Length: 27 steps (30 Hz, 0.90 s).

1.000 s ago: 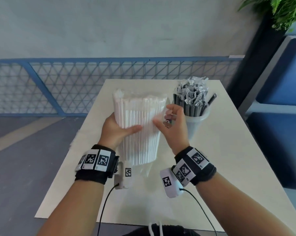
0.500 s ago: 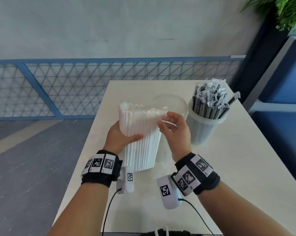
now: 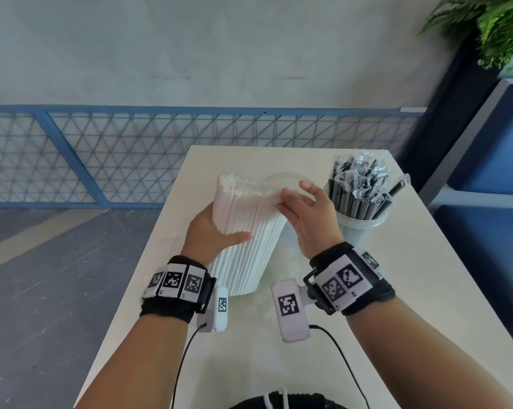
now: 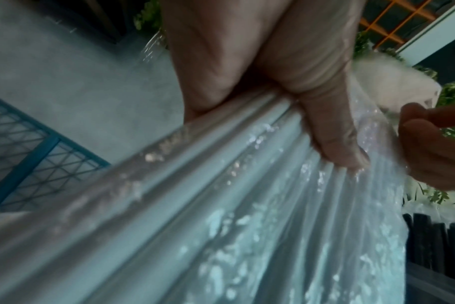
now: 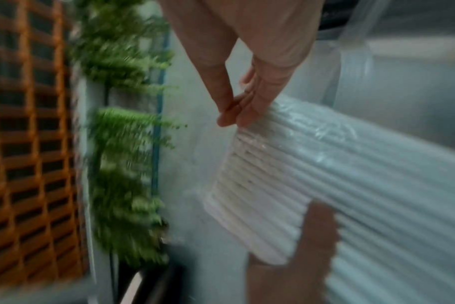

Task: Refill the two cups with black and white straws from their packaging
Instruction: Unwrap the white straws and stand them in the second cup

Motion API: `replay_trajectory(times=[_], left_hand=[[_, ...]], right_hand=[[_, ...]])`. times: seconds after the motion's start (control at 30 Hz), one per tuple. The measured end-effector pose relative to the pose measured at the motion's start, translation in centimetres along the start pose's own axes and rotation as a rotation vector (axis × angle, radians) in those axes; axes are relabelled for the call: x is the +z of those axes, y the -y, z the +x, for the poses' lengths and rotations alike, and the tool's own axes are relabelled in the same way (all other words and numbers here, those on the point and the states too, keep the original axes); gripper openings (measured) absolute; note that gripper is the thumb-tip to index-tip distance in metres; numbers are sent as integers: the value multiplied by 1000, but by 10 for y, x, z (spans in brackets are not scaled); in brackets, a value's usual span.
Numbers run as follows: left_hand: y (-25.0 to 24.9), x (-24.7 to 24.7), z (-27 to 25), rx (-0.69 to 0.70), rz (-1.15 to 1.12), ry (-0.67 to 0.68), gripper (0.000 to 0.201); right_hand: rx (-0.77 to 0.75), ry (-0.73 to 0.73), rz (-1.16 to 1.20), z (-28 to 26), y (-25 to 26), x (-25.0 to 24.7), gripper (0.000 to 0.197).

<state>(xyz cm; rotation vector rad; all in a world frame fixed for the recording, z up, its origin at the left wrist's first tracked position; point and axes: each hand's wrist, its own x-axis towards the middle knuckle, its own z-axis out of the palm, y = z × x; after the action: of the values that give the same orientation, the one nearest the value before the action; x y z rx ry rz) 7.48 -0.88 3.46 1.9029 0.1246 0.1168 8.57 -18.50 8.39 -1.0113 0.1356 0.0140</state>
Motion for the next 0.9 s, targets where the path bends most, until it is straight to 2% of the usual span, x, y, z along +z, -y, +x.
replay_trajectory(times=[0.07, 0.13, 0.2, 0.3, 0.37, 0.4, 0.47, 0.53, 0.67, 0.7, 0.77, 0.83, 0.9], left_hand=[[-6, -2, -1, 8, 0, 2, 58], [-14, -7, -2, 20, 26, -12, 58], [-18, -12, -2, 36, 50, -32, 58], [-18, -16, -7, 55, 73, -38, 59], [-15, -14, -11, 42, 102, -20, 61], [-14, -13, -13, 37, 107, -11, 61], [-12, -12, -17, 31, 110, 4, 61], [-11, -14, -21, 34, 109, 23, 59], [-13, -18, -25, 70, 136, 69, 66], [-14, -19, -25, 74, 139, 60, 68], [-13, -20, -25, 73, 128, 34, 70], [-9, -22, -26, 75, 132, 28, 72], [-2, -23, -29, 78, 137, 46, 71]], right_hand=[[37, 52, 165, 0, 8, 1, 30], [-27, 111, 119, 0, 10, 1, 27], [-257, 154, -187, -3, 8, 0, 28], [-723, 220, -767, -7, 0, -5, 36], [-896, 200, -998, -5, -4, -6, 46], [-918, 199, -1046, -2, -3, -5, 45], [-922, 237, -1050, 4, 4, -2, 23], [-849, 231, -977, 10, 15, 0, 4], [-595, 65, -704, 17, 32, 3, 6], [-597, 59, -638, 13, 33, 5, 8], [-721, 112, -641, 1, 31, 9, 8], [-867, 251, -831, -9, 22, 8, 5], [-916, 365, -1037, -10, 11, 4, 12]])
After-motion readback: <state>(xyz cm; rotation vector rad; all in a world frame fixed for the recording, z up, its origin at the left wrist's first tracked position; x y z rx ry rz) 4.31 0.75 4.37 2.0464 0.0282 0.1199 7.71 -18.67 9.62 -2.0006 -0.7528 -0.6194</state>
